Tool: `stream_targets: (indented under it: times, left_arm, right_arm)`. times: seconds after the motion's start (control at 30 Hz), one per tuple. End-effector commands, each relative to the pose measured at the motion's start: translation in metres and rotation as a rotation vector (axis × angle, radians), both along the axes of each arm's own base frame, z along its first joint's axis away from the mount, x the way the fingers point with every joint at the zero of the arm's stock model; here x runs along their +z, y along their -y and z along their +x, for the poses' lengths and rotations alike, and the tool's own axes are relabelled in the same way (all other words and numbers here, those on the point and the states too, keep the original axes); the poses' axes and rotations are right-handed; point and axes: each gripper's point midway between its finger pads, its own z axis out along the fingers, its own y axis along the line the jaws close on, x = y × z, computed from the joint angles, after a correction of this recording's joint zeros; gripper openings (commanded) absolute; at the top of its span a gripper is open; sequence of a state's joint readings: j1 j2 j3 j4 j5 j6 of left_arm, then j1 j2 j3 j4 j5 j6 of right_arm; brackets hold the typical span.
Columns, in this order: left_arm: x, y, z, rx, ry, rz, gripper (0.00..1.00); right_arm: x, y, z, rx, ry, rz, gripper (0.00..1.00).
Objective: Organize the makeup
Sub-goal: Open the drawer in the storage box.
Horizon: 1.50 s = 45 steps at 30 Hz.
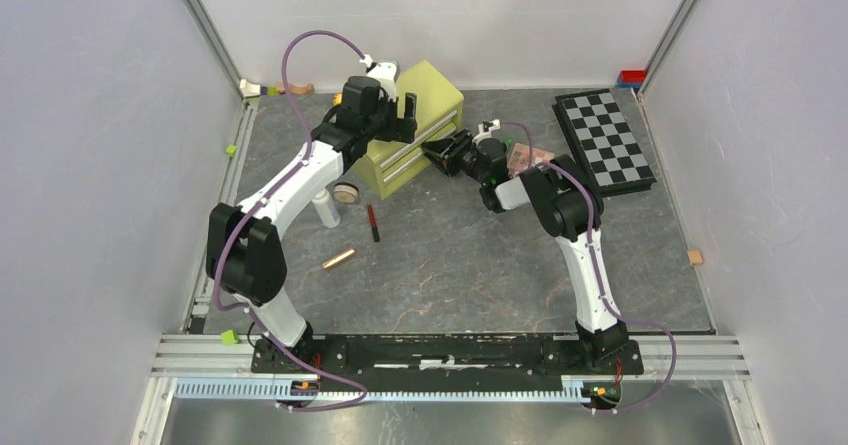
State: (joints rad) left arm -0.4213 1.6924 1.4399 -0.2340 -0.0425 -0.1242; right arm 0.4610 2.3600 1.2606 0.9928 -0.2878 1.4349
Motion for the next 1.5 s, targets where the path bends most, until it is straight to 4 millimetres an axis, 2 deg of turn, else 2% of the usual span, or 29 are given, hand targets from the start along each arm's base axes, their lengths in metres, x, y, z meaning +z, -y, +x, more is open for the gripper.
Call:
stream_targets:
  times: [0.0, 0.23, 0.37, 0.57, 0.8, 1.17, 1.47]
  left_arm:
    - [-0.016, 0.003, -0.006, 0.008, -0.076, -0.013, 0.95]
    - [-0.018, 0.001, -0.005, 0.017, -0.077, 0.000, 0.94]
    - [-0.019, -0.004, -0.003, 0.039, -0.081, 0.019, 0.94]
    - [-0.024, -0.008, -0.001, 0.063, -0.096, 0.045, 0.94]
    - [-0.027, -0.010, 0.000, 0.074, -0.108, 0.056, 0.94]
    - [-0.025, -0.010, 0.001, 0.074, -0.106, 0.053, 0.95]
    - [-0.024, -0.008, 0.000, 0.069, -0.112, 0.047, 0.95]
  right_arm:
    - [0.017, -0.005, 0.015, -0.028, 0.078, 0.043, 0.40]
    - [0.026, 0.000, 0.013, -0.047, 0.119, 0.031, 0.19]
    - [0.031, 0.014, 0.009, -0.091, 0.147, -0.007, 0.12]
    - [0.030, 0.036, 0.001, -0.141, 0.151, -0.058, 0.10]
    - [0.028, 0.052, -0.007, -0.160, 0.149, -0.115, 0.10]
    - [0.004, 0.081, -0.015, -0.171, 0.083, -0.483, 0.10]
    - [-0.006, 0.102, -0.020, -0.175, 0.018, -0.682, 0.10]
